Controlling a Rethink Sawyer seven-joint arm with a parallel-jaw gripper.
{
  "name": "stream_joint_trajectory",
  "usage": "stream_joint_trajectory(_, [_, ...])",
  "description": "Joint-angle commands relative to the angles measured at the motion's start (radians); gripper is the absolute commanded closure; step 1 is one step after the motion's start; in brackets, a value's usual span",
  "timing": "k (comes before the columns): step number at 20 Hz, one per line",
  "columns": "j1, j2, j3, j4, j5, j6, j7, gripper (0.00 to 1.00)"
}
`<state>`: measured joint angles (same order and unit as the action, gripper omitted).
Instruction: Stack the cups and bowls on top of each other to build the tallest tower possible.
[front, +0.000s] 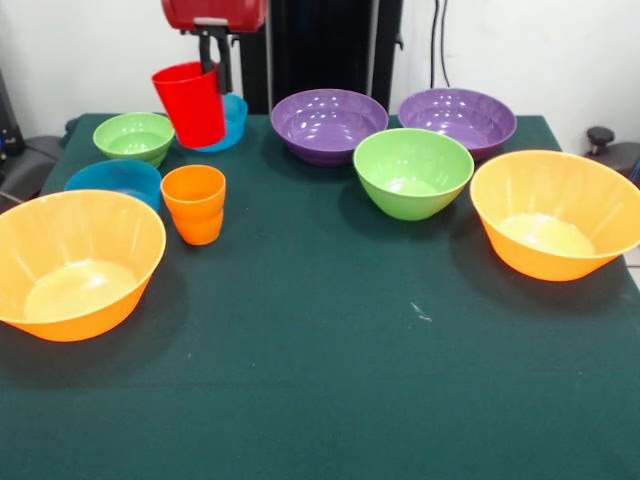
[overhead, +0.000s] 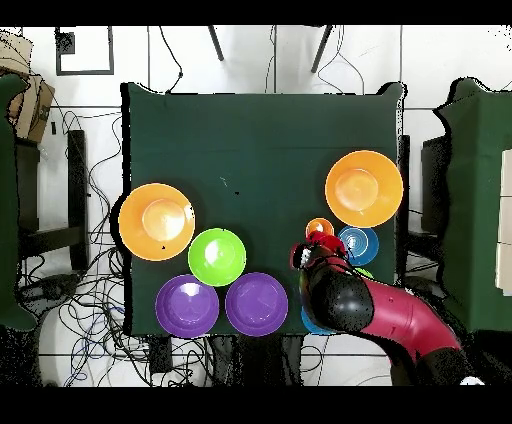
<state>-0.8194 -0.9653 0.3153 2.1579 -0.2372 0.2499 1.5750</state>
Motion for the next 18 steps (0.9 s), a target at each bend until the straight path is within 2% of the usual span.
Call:
stream_joint_trajectory(1, [-0.023,-0.017,0.135,0.032,0.018,0.11,0.004,1.0])
stream_joint_trajectory(7, [-0.031,0.098,0.148,-0.059,-0.028,0.087,-0.017,1.0])
stream_joint_trajectory(13, [-0.039,0.128,0.158,-0.135,-0.036,0.146,-0.05,1.0])
stream_joint_trajectory(18, [-0.054,0.127,0.161,-0.152,-0.054,0.164,-0.067,1.0])
